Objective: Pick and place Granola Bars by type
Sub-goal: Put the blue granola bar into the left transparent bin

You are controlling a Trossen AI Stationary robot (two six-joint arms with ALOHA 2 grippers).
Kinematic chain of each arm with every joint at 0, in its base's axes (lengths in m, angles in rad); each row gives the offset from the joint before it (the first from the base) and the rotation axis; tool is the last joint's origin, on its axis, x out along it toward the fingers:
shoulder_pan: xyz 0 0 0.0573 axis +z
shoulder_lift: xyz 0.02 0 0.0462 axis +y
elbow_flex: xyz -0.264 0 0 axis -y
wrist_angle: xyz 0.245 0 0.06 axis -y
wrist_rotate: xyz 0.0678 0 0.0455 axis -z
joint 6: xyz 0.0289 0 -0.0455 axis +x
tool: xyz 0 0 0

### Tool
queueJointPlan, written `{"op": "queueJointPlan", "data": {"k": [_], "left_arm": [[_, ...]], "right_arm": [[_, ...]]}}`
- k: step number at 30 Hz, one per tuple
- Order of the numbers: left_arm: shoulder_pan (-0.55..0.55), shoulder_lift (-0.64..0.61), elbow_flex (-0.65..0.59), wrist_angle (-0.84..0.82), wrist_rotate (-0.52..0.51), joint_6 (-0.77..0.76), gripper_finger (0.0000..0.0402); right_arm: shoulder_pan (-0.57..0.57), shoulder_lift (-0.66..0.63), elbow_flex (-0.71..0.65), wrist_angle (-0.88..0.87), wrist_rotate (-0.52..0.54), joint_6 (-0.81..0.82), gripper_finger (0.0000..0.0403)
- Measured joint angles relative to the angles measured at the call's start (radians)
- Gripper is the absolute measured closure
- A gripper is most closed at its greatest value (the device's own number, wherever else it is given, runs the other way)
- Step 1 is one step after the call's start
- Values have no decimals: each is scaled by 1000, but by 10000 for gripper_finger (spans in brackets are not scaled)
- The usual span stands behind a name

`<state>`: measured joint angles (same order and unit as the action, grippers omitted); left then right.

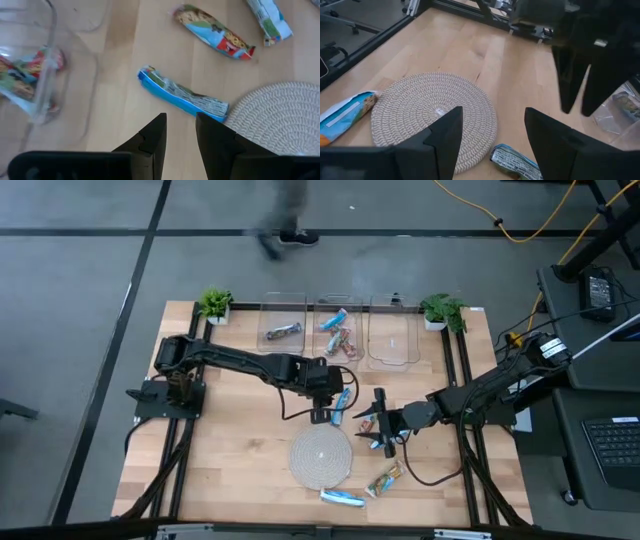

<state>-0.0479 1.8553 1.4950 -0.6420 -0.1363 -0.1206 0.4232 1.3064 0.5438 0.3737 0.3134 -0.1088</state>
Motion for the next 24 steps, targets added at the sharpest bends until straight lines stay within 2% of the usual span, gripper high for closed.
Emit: {"op": "queueJointPlan", "data": {"k": [6, 9, 19, 24], "left_arm": [[-5, 7, -17, 33, 47, 11, 302], [-17, 8, -17, 66, 58, 13, 289], [-64, 18, -17, 100, 77, -19, 180], [-86, 72, -17, 106, 78, -40, 142]], "right_arm": [[0, 0, 0, -2, 0, -1, 187], [0, 0, 0, -2, 0, -2, 187], [0, 0, 0, -2, 0, -4, 187], [0, 0, 0, -3, 0, -4, 187]]}}
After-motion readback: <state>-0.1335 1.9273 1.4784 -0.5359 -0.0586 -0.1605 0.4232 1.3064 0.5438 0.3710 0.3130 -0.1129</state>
